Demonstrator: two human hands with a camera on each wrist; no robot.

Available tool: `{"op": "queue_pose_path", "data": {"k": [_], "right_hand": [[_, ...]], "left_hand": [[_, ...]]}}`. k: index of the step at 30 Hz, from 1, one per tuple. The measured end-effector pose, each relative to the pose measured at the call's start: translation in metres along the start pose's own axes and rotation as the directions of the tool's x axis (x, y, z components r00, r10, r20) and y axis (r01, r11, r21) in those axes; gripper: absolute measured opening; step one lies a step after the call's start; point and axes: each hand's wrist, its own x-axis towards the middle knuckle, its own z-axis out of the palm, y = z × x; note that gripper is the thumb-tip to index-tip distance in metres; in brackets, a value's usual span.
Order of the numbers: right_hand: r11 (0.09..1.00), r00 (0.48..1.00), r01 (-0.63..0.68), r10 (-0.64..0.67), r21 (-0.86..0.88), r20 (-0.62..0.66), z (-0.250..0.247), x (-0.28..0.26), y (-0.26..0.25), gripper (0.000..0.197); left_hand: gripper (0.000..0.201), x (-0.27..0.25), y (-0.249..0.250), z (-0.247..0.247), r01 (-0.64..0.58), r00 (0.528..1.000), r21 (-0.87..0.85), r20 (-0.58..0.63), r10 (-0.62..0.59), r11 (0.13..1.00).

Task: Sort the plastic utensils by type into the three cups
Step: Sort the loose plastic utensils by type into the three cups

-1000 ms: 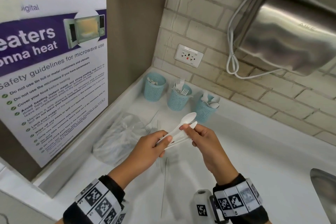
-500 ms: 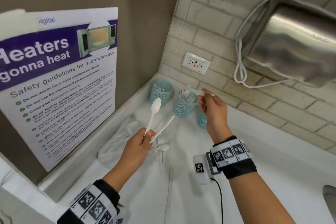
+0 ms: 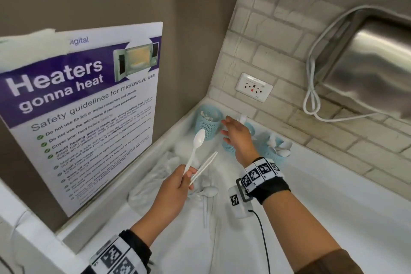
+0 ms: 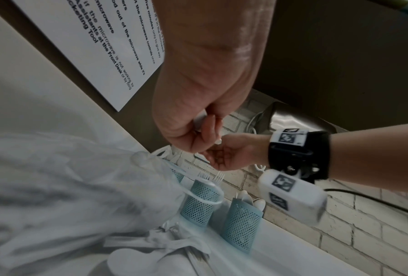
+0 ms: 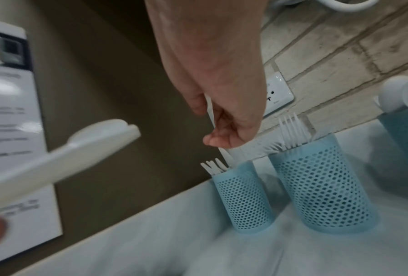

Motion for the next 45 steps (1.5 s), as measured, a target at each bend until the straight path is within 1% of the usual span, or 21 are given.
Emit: {"op": "queue_pose_path", "data": {"k": [2, 4, 5, 7, 9, 11, 13, 15, 17, 20, 22, 24, 28, 30, 33, 34, 36, 39, 42, 43, 45], "right_hand": [[0.998, 0.998, 0.02, -0.017, -0.062, 0.06, -0.002, -0.017, -0.001, 0.019], [0.987, 0.986, 0.022, 0.006, -0.162, 0.17, -0.007, -0.036, 0.0, 0.029], [0.972, 0.971, 0.026, 0.032, -0.235, 0.238, -0.011, -0.045, 0.002, 0.032], [0.931, 0.923, 0.061, 0.084, -0.359, 0.376, -0.018, -0.063, 0.01, 0.025], [0.935, 0.888, 0.074, 0.097, -0.347, 0.45, -0.027, -0.077, 0.018, 0.015], [0.965, 0.908, 0.034, 0.078, -0.259, 0.412, -0.039, -0.087, 0.025, 0.013], [0.986, 0.953, -0.012, 0.061, -0.164, 0.296, -0.052, -0.094, 0.028, 0.011], [0.997, 0.984, -0.045, 0.054, -0.058, 0.171, -0.064, -0.099, 0.033, 0.012], [0.998, 0.996, -0.065, 0.063, 0.024, 0.068, -0.074, -0.104, 0.038, 0.013], [0.99, 0.996, -0.079, 0.084, 0.117, -0.032, -0.081, -0.11, 0.047, 0.01], [0.98, 0.994, -0.08, 0.093, 0.182, -0.062, -0.083, -0.114, 0.051, 0.011], [0.965, 0.993, -0.083, 0.101, 0.25, -0.059, -0.084, -0.118, 0.053, 0.011], [0.933, 0.991, -0.133, 0.125, 0.334, 0.045, -0.072, -0.132, 0.055, 0.007], [0.94, 0.984, -0.158, 0.126, 0.301, 0.123, -0.06, -0.141, 0.057, 0.005], [0.984, 0.957, -0.13, 0.093, 0.119, 0.274, -0.043, -0.152, 0.059, 0.009], [0.991, 0.943, -0.113, 0.085, 0.07, 0.321, -0.038, -0.155, 0.059, 0.01], [0.996, 0.931, -0.092, 0.087, -0.004, 0.355, -0.032, -0.156, 0.056, 0.011], [0.993, 0.962, -0.025, 0.054, -0.111, 0.266, -0.03, -0.151, 0.049, 0.007], [0.987, 0.993, 0.031, -0.012, -0.156, 0.121, -0.031, -0.142, 0.041, 0.015], [0.985, 0.993, 0.042, -0.022, -0.169, 0.119, -0.031, -0.14, 0.039, 0.018], [0.982, 0.984, 0.064, -0.034, -0.175, 0.173, -0.03, -0.135, 0.035, 0.022]], "left_hand": [[0.024, 0.001, 0.0, 0.001, -0.003, 1.0, 0.008, -0.007, 0.003, 1.0], [0.024, 0.001, 0.0, 0.003, -0.006, 1.0, 0.012, -0.004, 0.006, 1.0], [0.024, 0.0, 0.001, 0.004, -0.008, 1.0, 0.012, -0.002, 0.008, 1.0], [0.023, -0.001, 0.004, 0.008, -0.011, 1.0, 0.012, -0.001, 0.011, 1.0], [0.022, -0.003, 0.005, 0.011, -0.008, 1.0, 0.0, 0.009, 0.008, 1.0], [0.022, -0.004, 0.006, 0.013, 0.015, 1.0, -0.039, 0.017, -0.014, 0.999], [0.022, -0.005, 0.008, 0.013, 0.067, 0.998, -0.133, 0.002, -0.068, 0.989], [0.022, -0.005, 0.01, 0.01, 0.11, 0.993, -0.208, -0.025, -0.118, 0.972], [0.022, -0.004, 0.011, 0.007, 0.118, 0.99, -0.225, -0.048, -0.132, 0.967], [0.021, -0.005, 0.013, 0.008, 0.118, 0.99, -0.245, -0.047, -0.133, 0.962], [0.021, -0.008, 0.015, 0.01, 0.121, 0.99, -0.264, -0.033, -0.134, 0.957], [0.021, -0.01, 0.017, 0.012, 0.114, 0.992, -0.28, -0.017, -0.124, 0.953], [0.022, -0.011, 0.019, 0.016, 0.104, 0.995, -0.319, 0.042, -0.095, 0.942], [0.024, -0.013, 0.02, 0.02, 0.096, 0.994, -0.309, 0.088, -0.072, 0.946], [0.024, -0.016, 0.019, 0.027, 0.073, 0.988, -0.28, 0.153, -0.03, 0.957], [0.023, -0.017, 0.018, 0.028, 0.056, 0.988, -0.252, 0.152, -0.018, 0.966], [0.021, -0.016, 0.014, 0.027, 0.02, 0.992, -0.176, 0.125, 0.003, 0.984], [0.021, -0.013, 0.012, 0.023, 0.019, 0.997, -0.174, 0.077, -0.005, 0.985], [0.023, -0.014, 0.016, 0.02, 0.052, 0.996, -0.221, 0.088, -0.033, 0.974], [0.023, -0.015, 0.018, 0.021, 0.057, 0.993, -0.219, 0.111, -0.034, 0.974], [0.023, -0.018, 0.019, 0.023, 0.03, 0.987, -0.175, 0.161, -0.002, 0.984]]}}
